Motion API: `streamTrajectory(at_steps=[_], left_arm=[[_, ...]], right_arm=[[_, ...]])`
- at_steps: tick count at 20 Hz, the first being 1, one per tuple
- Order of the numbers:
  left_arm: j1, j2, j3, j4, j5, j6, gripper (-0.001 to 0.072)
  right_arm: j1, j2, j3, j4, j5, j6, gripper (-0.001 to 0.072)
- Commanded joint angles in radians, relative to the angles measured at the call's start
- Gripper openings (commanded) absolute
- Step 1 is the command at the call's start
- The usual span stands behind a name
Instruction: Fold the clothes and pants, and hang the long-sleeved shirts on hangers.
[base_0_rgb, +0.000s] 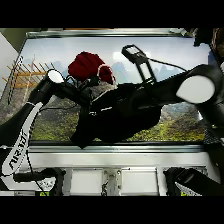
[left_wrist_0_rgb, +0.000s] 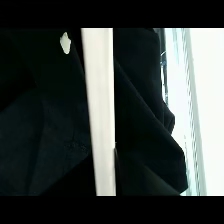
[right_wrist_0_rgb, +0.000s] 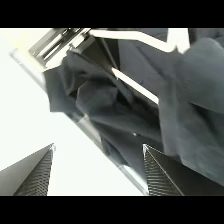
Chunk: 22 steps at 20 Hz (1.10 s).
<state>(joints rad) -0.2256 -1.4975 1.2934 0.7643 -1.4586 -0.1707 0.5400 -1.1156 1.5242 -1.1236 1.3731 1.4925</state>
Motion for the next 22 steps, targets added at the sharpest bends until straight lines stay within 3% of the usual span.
streamTrajectory(at_steps=[1,7,10,14,18,22], left_arm=[[0.001,0.000,0.001,0.000,0.001,0.000,0.0016],[0.001,0.000,0.001,0.000,0.000,-0.001,0.0016],[0.001,0.000,0.001,0.000,0.000,-0.001,0.0016],[0.001,0.000,0.001,-0.001,0.000,-0.001,0.0016],[0.001,0.000,0.001,-0.007,0.000,-0.001,0.0016],[0.001,0.000,0.001,-0.006,-0.016,-0.001,0.0016]], right_arm=[[-0.235,0.014,0.008,0.311,0.156,-0.282,0.0596],[-0.497,0.013,0.008,0.350,0.121,-0.323,0.0596],[-0.599,0.006,0.006,0.390,0.161,-0.562,0.0596],[-0.836,-0.050,-0.046,0.649,0.310,-0.864,0.0596],[-0.954,-0.142,-0.123,0.708,0.414,-1.090,0.0596],[-0.943,-0.257,-0.131,0.710,0.468,-1.253,0.0595]])
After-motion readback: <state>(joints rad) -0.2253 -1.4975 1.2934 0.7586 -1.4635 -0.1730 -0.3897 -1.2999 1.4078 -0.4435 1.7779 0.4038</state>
